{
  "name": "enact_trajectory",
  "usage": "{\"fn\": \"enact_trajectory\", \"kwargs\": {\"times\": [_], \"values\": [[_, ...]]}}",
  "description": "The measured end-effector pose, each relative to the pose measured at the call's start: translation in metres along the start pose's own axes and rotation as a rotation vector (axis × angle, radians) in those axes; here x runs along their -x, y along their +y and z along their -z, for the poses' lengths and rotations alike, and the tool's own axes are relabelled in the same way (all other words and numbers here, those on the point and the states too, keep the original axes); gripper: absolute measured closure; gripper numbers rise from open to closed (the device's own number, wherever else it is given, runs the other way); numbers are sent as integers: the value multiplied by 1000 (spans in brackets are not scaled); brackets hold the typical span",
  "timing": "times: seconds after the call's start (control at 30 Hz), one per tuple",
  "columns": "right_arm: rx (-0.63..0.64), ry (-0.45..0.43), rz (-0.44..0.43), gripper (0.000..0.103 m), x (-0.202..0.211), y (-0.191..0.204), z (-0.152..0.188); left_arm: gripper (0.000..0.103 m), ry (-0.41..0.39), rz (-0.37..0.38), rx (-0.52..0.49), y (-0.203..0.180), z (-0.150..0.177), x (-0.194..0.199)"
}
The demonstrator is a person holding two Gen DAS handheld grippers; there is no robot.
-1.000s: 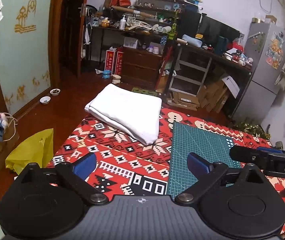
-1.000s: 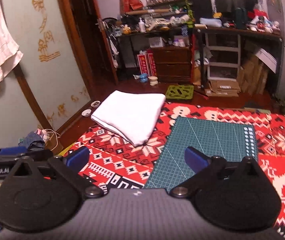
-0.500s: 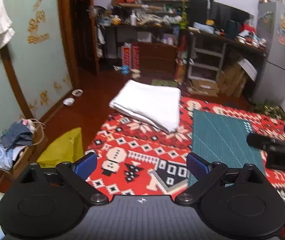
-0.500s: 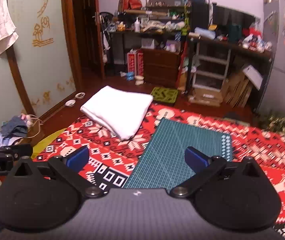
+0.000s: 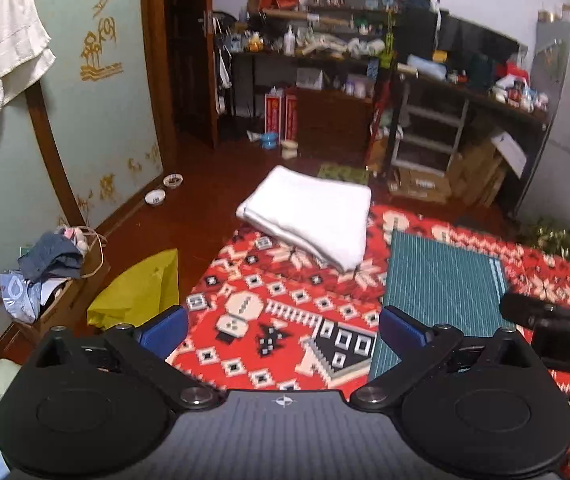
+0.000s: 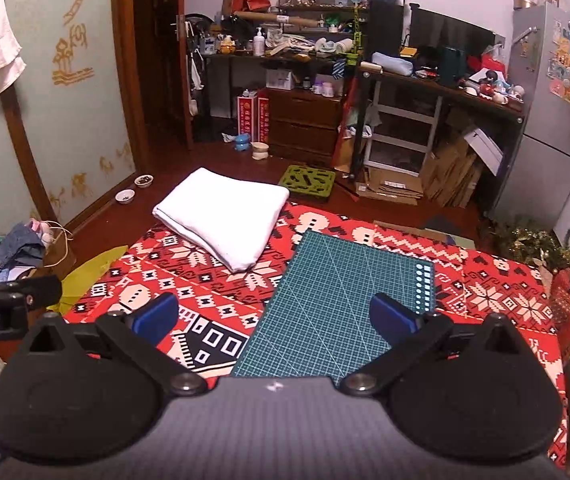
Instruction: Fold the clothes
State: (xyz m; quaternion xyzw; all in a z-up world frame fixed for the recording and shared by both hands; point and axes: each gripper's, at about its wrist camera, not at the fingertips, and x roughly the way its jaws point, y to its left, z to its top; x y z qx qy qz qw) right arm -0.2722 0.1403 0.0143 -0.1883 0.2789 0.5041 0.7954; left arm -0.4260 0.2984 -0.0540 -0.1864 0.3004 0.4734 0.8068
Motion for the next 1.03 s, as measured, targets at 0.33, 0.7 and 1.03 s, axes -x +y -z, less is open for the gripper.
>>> {"fn": "enact_trajectory", "kwargs": {"times": [0.33, 0.7, 1.03], "values": [[-23, 48, -40, 0, 5, -2, 1, 0, -5, -10, 14, 4, 1, 8], [-6, 57, -48, 0, 7, 3, 1, 0, -11, -14, -4, 0, 1, 12], [-4, 60, -55, 0, 5, 1, 1, 0, -8, -19, -15, -1, 1, 11]]}}
